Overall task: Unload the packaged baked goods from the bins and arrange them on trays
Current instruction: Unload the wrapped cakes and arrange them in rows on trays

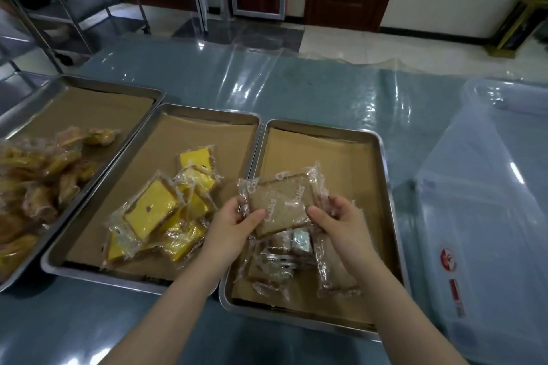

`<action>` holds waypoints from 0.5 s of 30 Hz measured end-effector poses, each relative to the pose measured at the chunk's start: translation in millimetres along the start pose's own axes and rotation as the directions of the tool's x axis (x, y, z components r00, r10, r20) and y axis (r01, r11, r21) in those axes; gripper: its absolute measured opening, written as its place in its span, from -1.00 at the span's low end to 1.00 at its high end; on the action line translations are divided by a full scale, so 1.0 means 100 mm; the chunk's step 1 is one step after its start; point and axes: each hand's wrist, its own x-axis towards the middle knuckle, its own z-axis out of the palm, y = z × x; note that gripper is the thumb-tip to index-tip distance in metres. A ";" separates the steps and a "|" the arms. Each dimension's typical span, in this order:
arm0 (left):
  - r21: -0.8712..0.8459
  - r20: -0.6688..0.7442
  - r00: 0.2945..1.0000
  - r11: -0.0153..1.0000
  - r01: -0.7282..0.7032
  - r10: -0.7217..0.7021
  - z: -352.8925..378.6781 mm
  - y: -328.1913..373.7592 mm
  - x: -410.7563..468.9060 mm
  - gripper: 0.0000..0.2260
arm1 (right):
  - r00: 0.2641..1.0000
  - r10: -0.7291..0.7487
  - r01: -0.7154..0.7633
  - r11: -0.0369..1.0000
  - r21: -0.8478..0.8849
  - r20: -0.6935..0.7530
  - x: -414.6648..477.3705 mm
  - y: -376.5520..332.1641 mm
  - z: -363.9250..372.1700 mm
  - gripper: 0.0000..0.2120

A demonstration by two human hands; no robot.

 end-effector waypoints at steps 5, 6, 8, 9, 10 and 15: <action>0.047 -0.095 0.995 0.999 -0.011 0.015 0.02 0.02 0.27 -0.89 | 0.979 -0.087 -0.090 0.623 -0.777 -0.183 0.12 0.24 -0.28 -0.45; 0.059 -0.112 0.993 0.998 -0.015 0.021 0.03 0.03 0.36 -0.92 | 0.981 -0.058 -0.131 0.506 -0.852 -0.184 0.13 0.31 -0.35 -0.37; 0.114 -0.121 0.992 0.993 -0.021 0.035 0.05 0.06 0.59 -0.94 | 0.979 0.027 -0.187 0.522 -0.832 -0.203 0.15 0.40 -0.43 -0.27; 0.151 -0.112 0.993 0.988 -0.018 0.035 0.08 0.07 0.74 -0.96 | 0.975 0.039 -0.202 0.572 -0.795 -0.219 0.17 0.43 -0.45 -0.23; 0.195 -0.097 0.995 0.981 -0.019 0.039 0.13 0.08 0.89 -0.92 | 0.973 0.032 -0.202 0.606 -0.769 -0.230 0.20 0.46 -0.46 -0.21; 0.321 0.004 0.999 0.946 -0.041 0.042 0.41 0.09 1.60 -0.70 | 0.960 0.061 -0.222 0.763 -0.608 -0.274 0.31 0.49 -0.60 -0.32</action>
